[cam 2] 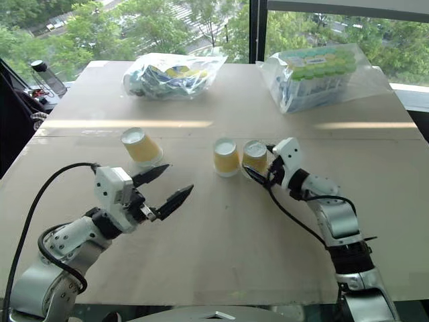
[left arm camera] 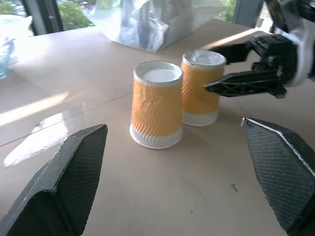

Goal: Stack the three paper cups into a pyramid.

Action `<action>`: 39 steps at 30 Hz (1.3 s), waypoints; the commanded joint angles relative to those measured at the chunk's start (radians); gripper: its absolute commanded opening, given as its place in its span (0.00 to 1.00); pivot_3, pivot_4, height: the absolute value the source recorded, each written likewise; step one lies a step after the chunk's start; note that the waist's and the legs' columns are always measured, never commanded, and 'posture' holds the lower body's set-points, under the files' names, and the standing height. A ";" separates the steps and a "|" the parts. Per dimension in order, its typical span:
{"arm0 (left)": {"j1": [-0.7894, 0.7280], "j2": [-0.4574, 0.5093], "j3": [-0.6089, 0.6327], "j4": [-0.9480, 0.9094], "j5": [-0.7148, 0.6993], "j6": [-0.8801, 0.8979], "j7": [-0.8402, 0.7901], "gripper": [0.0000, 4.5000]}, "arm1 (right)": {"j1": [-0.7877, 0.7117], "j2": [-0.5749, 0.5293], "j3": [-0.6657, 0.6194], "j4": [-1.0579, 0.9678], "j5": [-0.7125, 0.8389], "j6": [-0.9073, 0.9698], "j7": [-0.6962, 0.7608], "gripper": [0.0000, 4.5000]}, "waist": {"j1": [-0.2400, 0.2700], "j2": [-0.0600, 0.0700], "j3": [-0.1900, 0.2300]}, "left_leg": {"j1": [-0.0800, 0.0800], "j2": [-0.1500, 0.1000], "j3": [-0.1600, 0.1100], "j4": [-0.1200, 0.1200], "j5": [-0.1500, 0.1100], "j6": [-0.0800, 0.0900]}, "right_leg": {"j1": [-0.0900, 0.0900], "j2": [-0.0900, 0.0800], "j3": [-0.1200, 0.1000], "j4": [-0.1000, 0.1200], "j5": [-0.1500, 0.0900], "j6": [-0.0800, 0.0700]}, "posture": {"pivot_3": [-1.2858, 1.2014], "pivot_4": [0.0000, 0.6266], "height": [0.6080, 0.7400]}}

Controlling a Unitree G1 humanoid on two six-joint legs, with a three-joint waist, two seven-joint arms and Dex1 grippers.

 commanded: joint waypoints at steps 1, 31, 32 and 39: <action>0.005 -0.115 0.110 0.025 0.047 -0.188 0.102 1.00 | 0.077 -0.086 -0.064 -0.149 0.083 0.037 0.082 0.99 | 0.001 0.000 0.000 | -0.002 0.000 0.000 0.000 0.000 0.000 | -0.001 0.000 0.000 -0.001 0.000 0.001 | 0.52 0.24 1.00; -0.493 -0.088 0.073 0.953 0.294 -0.511 0.146 1.00 | 0.159 -0.165 -0.158 -0.463 0.364 0.022 0.106 0.99 | 0.016 -0.004 -0.002 | -0.008 -0.004 -0.013 0.004 0.001 -0.001 | -0.002 0.001 -0.012 0.001 0.002 0.000 | 0.52 0.24 1.00; -0.510 -0.087 0.071 0.983 0.292 -0.528 0.137 1.00 | 0.164 -0.165 -0.157 -0.467 0.363 0.021 0.103 0.99 | 0.018 -0.004 -0.002 | -0.008 -0.004 -0.013 0.004 0.001 -0.001 | -0.002 0.001 -0.012 0.001 0.002 0.000 | 0.52 0.24 1.00; -0.599 -0.086 0.064 1.119 0.290 -0.620 0.098 1.00 | 0.176 -0.157 -0.148 -0.475 0.358 0.013 0.084 0.99 | 0.019 -0.004 -0.002 | -0.008 -0.004 -0.013 0.004 0.001 -0.002 | -0.002 0.001 -0.012 0.001 0.002 0.000 | 0.52 0.24 1.00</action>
